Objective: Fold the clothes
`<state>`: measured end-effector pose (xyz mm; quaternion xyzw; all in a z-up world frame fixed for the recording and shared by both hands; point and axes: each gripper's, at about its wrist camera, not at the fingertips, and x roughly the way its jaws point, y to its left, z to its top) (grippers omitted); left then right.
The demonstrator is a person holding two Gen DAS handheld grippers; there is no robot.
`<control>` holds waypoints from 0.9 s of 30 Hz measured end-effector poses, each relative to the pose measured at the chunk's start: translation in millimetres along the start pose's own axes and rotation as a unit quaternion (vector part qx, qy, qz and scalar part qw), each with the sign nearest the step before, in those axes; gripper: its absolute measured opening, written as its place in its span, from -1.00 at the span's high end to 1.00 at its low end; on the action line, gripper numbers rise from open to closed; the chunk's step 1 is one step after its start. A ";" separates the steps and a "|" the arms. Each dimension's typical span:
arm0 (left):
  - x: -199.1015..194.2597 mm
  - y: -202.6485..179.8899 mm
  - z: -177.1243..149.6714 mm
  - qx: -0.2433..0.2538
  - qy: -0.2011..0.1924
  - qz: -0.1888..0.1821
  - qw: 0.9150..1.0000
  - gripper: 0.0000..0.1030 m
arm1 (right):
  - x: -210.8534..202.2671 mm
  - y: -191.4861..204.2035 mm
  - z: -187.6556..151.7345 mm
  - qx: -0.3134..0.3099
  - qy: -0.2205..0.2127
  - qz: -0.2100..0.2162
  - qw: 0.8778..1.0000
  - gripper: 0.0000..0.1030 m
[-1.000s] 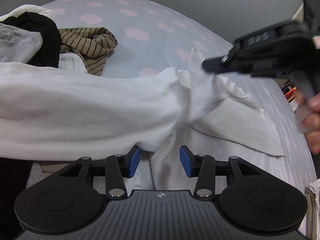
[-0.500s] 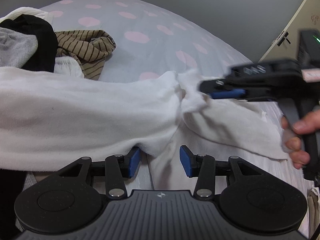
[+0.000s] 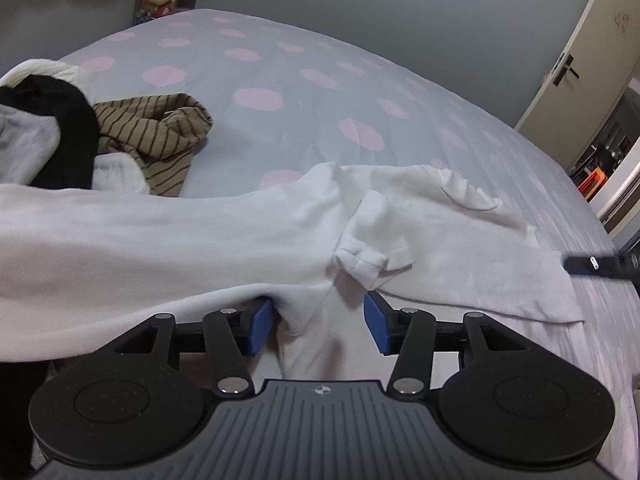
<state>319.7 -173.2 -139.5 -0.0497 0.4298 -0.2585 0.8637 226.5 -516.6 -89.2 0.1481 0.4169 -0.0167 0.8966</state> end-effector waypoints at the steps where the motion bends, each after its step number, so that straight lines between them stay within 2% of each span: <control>1: -0.5 -3.7 0.0 0.008 -0.004 0.013 1.000 0.10 | -5.7 -11.3 -8.2 0.005 0.000 -0.004 1.000 0.21; 6: -2.9 -22.0 0.1 0.048 -0.023 0.076 0.996 0.10 | -26.0 -52.8 -52.1 0.023 -0.001 -0.012 1.000 0.21; 9: -4.3 -33.0 0.2 0.072 -0.035 0.113 0.990 0.15 | -34.5 -68.2 -75.1 0.032 -0.018 -0.016 0.999 0.21; 12: -5.7 -44.0 0.2 0.095 -0.046 0.150 0.983 0.16 | -35.9 -79.3 -90.1 0.060 -0.039 -0.039 0.997 0.21; 14: -0.1 -44.4 -2.9 0.102 -0.019 0.180 0.978 0.16 | -35.2 -86.6 -97.8 0.086 -0.054 -0.058 0.993 0.21; 16: -0.2 -47.5 -6.0 0.103 0.005 0.183 0.978 0.16 | -35.2 -93.0 -101.3 0.108 -0.080 -0.066 0.989 0.21; 19: -7.8 -64.2 -8.2 0.116 -0.003 0.153 0.981 0.16 | -36.3 -98.7 -104.4 0.111 -0.116 -0.079 0.984 0.20; 23: 3.7 -97.9 -12.8 0.166 -0.039 0.073 0.983 0.16 | -32.7 -108.1 -104.5 0.117 -0.118 -0.079 0.983 0.20; 25: 21.7 -111.1 -15.5 0.185 -0.042 0.049 0.981 0.16 | -30.6 -115.1 -105.1 0.111 -0.113 -0.088 0.983 0.21; 27: 40.1 -117.6 -17.9 0.191 -0.034 0.048 0.980 0.16 | -28.5 -122.3 -105.7 0.103 -0.108 -0.099 0.984 0.22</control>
